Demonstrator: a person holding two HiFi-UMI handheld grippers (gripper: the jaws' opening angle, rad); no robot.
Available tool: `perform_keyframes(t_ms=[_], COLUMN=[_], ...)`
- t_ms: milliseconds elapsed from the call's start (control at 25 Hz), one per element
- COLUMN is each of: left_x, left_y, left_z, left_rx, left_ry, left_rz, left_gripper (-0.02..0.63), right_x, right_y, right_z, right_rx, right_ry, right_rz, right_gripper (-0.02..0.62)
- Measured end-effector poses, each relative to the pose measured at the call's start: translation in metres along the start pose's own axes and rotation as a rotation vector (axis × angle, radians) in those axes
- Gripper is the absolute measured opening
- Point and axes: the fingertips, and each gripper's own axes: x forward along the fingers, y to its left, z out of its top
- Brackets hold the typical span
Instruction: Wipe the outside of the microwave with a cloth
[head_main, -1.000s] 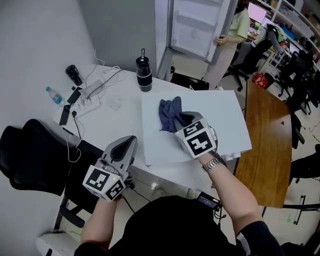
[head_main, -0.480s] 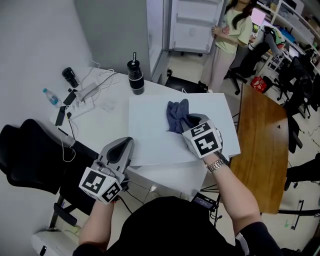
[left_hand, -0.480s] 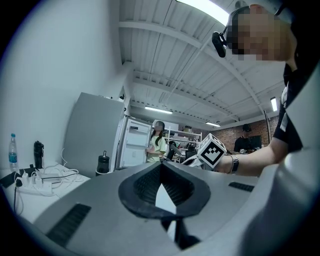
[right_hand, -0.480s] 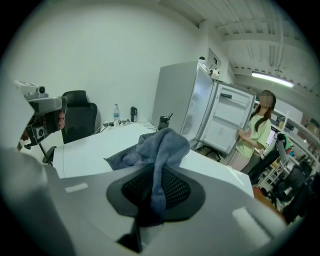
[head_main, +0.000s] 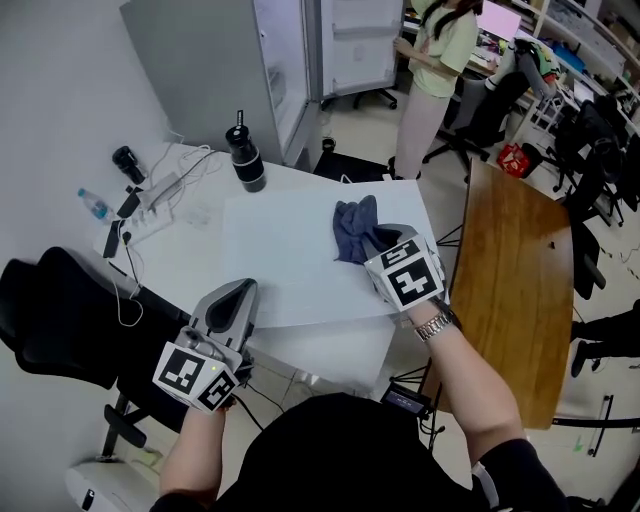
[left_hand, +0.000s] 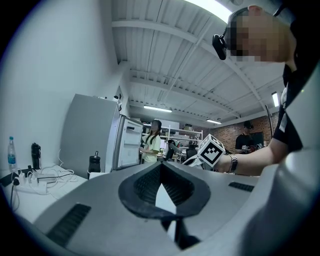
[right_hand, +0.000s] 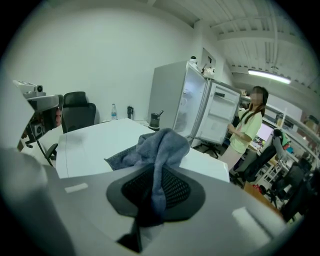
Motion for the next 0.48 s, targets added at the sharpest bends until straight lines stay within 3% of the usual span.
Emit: perform_keyframes(t_ms=[480], left_x=[0.032], left_y=[-0.065], left_z=[-0.007], left_rx=[0.024], left_ry=[0.033], left_rz=[0.009], left_gripper=[0.005], right_x=[-0.038], right_y=[-0.071], right_z=[-0.041], right_rx=[0.042], right_ry=[-0.046], right_rz=[-0.024], right_gripper=[0.049])
